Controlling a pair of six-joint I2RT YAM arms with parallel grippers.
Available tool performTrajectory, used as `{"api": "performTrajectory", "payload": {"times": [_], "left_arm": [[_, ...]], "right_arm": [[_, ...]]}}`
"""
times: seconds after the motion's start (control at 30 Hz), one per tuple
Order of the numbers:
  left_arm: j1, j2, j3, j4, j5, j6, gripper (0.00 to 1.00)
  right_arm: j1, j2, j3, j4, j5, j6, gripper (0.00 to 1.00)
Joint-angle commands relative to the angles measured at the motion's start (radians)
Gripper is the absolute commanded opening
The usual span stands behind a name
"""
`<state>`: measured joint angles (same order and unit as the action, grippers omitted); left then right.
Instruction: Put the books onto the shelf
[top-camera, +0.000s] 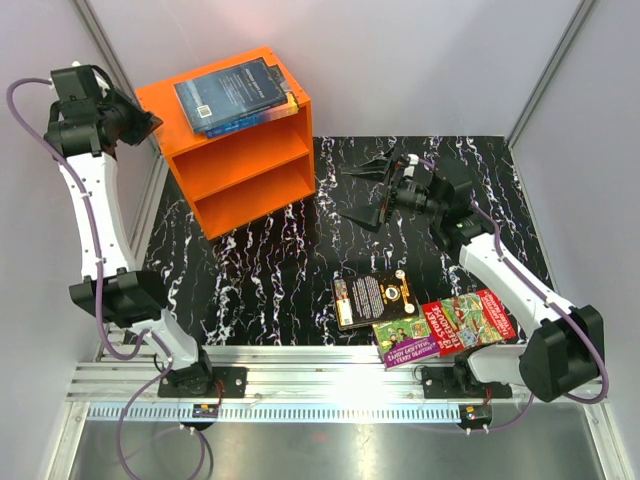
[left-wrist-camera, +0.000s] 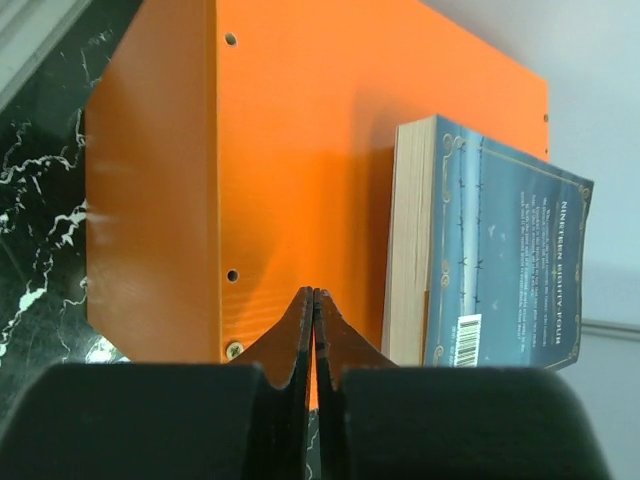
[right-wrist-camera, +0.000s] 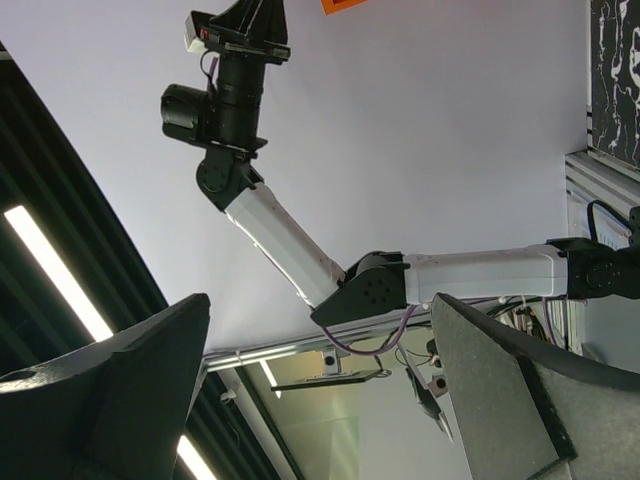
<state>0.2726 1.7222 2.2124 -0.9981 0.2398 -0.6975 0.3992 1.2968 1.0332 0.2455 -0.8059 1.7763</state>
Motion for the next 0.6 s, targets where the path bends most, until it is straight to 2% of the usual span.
{"api": "performTrajectory", "payload": {"times": [0.0, 0.23, 0.57], "left_arm": [[-0.019, -0.01, -0.033, 0.053, 0.056, 0.001, 0.0], [-0.073, -0.029, -0.086, 0.167, 0.066, -0.034, 0.0], [-0.128, 0.005, -0.022, 0.173, 0.026, -0.017, 0.0]], "right_arm": [[-0.005, -0.048, -0.001, 0.011, -0.03, -0.017, 0.99], [-0.006, -0.065, -0.016, -0.014, -0.032, -0.028, 0.99], [-0.005, -0.077, -0.045, -0.032, -0.033, -0.041, 0.98]]}}
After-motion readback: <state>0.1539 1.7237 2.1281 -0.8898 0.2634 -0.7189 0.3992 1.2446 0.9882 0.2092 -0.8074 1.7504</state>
